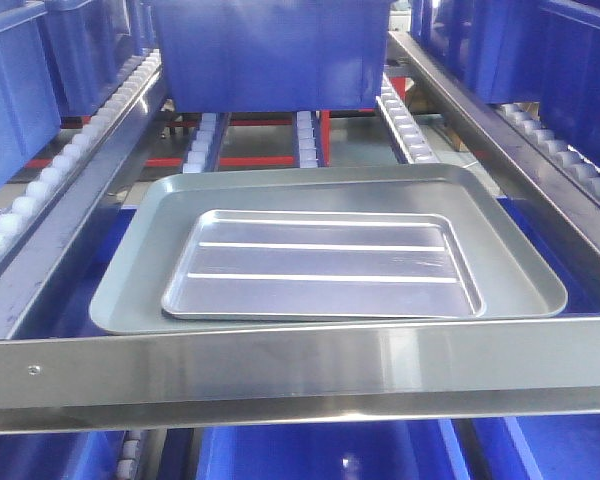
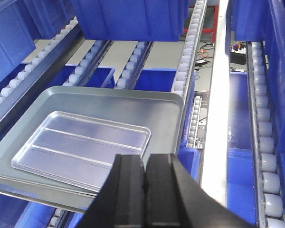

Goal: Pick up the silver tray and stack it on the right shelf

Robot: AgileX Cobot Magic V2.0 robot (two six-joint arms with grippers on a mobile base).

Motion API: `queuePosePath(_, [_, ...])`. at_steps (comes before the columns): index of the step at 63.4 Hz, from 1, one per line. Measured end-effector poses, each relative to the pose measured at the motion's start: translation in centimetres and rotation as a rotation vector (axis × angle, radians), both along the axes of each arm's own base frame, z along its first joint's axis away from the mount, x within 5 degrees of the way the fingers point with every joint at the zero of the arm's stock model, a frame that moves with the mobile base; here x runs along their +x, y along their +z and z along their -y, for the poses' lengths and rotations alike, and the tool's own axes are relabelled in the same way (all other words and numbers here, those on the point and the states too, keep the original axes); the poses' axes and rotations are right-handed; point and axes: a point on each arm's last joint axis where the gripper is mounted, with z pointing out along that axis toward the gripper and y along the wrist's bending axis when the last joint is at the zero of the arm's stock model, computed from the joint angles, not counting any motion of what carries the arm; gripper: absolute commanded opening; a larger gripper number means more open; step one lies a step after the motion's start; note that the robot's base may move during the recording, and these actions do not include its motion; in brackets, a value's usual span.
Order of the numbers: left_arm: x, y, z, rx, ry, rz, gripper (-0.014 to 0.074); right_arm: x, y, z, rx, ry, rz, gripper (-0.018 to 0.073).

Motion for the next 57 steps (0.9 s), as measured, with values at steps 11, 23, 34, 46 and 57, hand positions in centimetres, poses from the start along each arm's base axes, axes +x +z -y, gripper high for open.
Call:
queuePosePath(11, [0.0, -0.5, 0.2, 0.027, -0.006, -0.005, -0.0093, 0.0, 0.0, 0.0, 0.0, 0.0, 0.0, 0.0055])
queuePosePath(23, [0.2, -3.8, -0.2, 0.073, 0.103, 0.088, -0.0093, 0.0, 0.0, 0.0, -0.001, 0.0, 0.001, 0.0055])
queuePosePath(34, [0.5, -8.3, -1.0, 0.059, 0.274, 0.21, -0.0093, 0.0, 0.0, 0.0, -0.002, 0.0, 0.001, 0.0055])
queuePosePath(46, [0.7, -11.7, -1.3, 0.028, 0.352, 0.223, -0.0093, 0.0, 0.0, 0.0, -0.002, 0.0, 0.0, 0.0055])
queuePosePath(57, [0.7, -11.8, -1.4, 0.025, 0.356, 0.219, -0.0093, 0.0, 0.0, 0.0, -0.002, 0.0, 0.0, 0.0055])
